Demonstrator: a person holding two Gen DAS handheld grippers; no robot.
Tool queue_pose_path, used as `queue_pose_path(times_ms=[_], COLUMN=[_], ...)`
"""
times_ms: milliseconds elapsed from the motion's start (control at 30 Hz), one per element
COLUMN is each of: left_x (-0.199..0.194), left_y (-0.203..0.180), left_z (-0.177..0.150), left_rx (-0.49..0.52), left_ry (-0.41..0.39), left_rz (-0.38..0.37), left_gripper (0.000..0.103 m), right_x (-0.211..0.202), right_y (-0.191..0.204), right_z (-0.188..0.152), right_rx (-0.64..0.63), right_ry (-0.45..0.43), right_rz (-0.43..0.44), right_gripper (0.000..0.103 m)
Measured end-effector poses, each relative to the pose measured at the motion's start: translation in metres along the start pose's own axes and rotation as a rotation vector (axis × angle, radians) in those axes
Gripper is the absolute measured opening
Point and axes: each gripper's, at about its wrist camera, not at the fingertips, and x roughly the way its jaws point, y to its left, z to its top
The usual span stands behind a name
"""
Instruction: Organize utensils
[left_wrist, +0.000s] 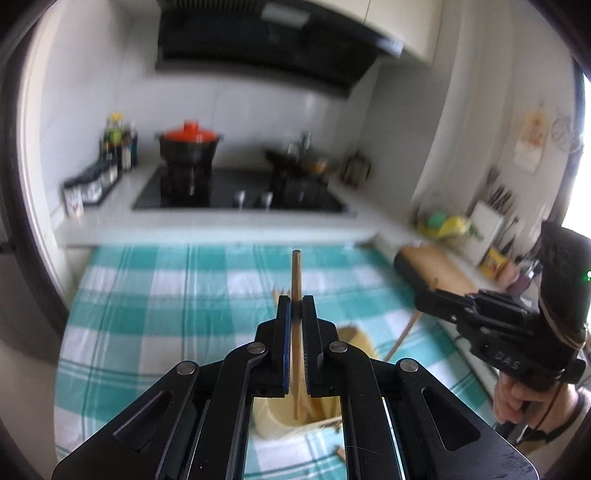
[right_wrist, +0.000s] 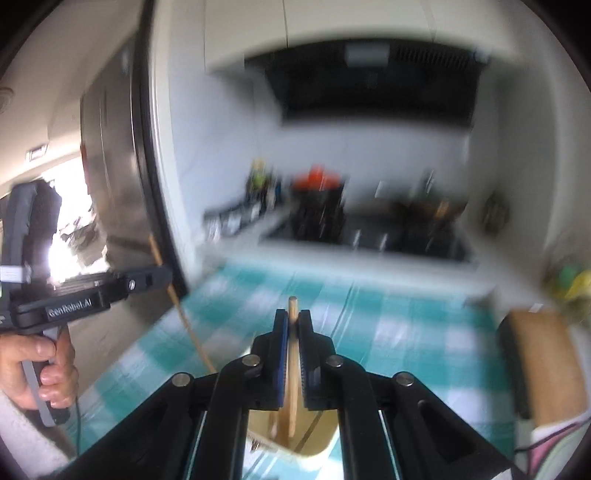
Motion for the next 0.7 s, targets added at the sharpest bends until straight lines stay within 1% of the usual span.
queue_pose_path(times_ms=[67, 167, 200, 267, 300, 333, 367, 400, 467, 500, 533, 600, 667, 700], left_x=[0.019, 0.045, 0.050, 0.055, 0.053, 0.045, 0.036, 0.024, 0.002, -0.011, -0.023, -0.037, -0.043, -0.043], left_y=[0.003, 0.006, 0.006, 0.008, 0.010, 0.012, 0.013, 0.013, 0.012, 0.010, 0.007, 0.002, -0.003, -0.006], left_z=[-0.005, -0.016, -0.018, -0.023, -0.025, -0.028, -0.030, -0.032, -0.039, -0.047, -0.059, -0.087, -0.129, -0.146], left_rx=[-0.004, -0.021, -0.026, -0.040, -0.052, -0.058, -0.055, -0.043, -0.006, 0.022, 0.047, 0.078, 0.073, 0.063], left_ry=[0.051, 0.122, 0.135, 0.150, 0.151, 0.137, 0.125, 0.116, 0.118, 0.120, 0.127, 0.162, 0.220, 0.241], left_rz=[0.009, 0.010, 0.015, 0.028, 0.035, 0.033, 0.031, 0.024, 0.032, 0.045, 0.053, 0.034, 0.003, -0.007], left_gripper=[0.004, 0.004, 0.006, 0.025, 0.044, 0.053, 0.054, 0.056, 0.065, 0.072, 0.078, 0.085, 0.087, 0.087], right_x=[0.028, 0.054, 0.059, 0.063, 0.062, 0.056, 0.048, 0.039, 0.013, -0.001, -0.017, -0.041, -0.059, -0.064], right_y=[-0.004, -0.009, -0.009, -0.011, -0.011, -0.014, -0.015, -0.015, -0.012, -0.010, -0.008, -0.006, -0.007, -0.008], right_z=[-0.005, -0.010, -0.011, -0.011, -0.010, -0.010, -0.009, -0.007, -0.005, -0.007, -0.011, -0.026, -0.057, -0.073], right_rx=[0.013, 0.055, 0.058, 0.069, 0.080, 0.103, 0.120, 0.127, 0.102, 0.078, 0.052, 0.008, -0.028, -0.036], right_ry=[0.071, 0.119, 0.127, 0.113, 0.110, 0.099, 0.077, 0.053, 0.015, -0.002, -0.017, -0.025, -0.001, 0.013], right_rz=[0.006, 0.019, 0.016, -0.013, -0.014, -0.013, -0.013, -0.016, -0.019, -0.020, -0.027, -0.042, -0.065, -0.074], right_gripper=[0.006, 0.006, 0.007, 0.009, 0.021, 0.029, 0.038, 0.038, 0.038, 0.038, 0.038, 0.041, 0.050, 0.050])
